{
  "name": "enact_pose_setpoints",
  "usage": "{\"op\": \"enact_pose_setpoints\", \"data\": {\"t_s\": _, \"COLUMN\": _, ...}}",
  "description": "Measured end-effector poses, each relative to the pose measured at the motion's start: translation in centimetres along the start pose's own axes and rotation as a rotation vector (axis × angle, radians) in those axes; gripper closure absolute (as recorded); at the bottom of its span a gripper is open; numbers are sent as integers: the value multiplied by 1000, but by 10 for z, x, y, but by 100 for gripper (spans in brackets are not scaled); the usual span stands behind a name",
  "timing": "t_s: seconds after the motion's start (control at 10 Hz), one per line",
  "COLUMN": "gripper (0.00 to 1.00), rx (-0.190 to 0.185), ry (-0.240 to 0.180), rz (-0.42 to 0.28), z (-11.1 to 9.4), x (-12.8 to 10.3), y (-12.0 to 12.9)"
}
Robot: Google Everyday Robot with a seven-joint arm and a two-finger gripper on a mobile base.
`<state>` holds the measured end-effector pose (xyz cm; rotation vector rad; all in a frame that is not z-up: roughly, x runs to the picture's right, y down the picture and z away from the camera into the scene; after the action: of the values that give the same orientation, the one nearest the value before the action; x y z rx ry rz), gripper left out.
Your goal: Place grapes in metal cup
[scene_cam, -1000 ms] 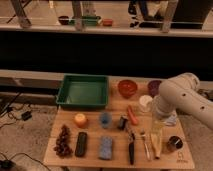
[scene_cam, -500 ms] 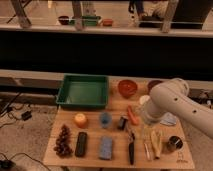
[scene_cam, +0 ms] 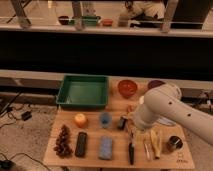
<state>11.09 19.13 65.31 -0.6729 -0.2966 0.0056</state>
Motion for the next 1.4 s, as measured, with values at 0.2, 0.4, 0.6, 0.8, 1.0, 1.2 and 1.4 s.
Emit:
{"op": "enact_pose_setpoints", "data": {"t_s": 0.2, "gripper": 20, "rx": -20, "ry": -37, "rz": -38, "z": 15, "x": -30, "y": 12}}
{"op": "enact_pose_setpoints", "data": {"t_s": 0.4, "gripper": 20, "rx": -29, "ry": -50, "rz": -51, "z": 20, "x": -38, "y": 17}}
{"op": "enact_pose_setpoints", "data": {"t_s": 0.6, "gripper": 20, "rx": -28, "ry": -50, "rz": -48, "z": 19, "x": -37, "y": 17}}
{"op": "enact_pose_setpoints", "data": {"t_s": 0.8, "gripper": 20, "rx": -29, "ry": -50, "rz": -52, "z": 20, "x": -39, "y": 17}}
{"op": "enact_pose_setpoints", "data": {"t_s": 1.0, "gripper": 20, "rx": -29, "ry": -50, "rz": -51, "z": 20, "x": -38, "y": 17}}
{"op": "enact_pose_setpoints", "data": {"t_s": 1.2, "gripper": 20, "rx": -37, "ry": -59, "rz": -52, "z": 24, "x": -43, "y": 21}}
{"op": "enact_pose_setpoints", "data": {"t_s": 1.4, "gripper": 20, "rx": -49, "ry": -75, "rz": -53, "z": 34, "x": -63, "y": 28}}
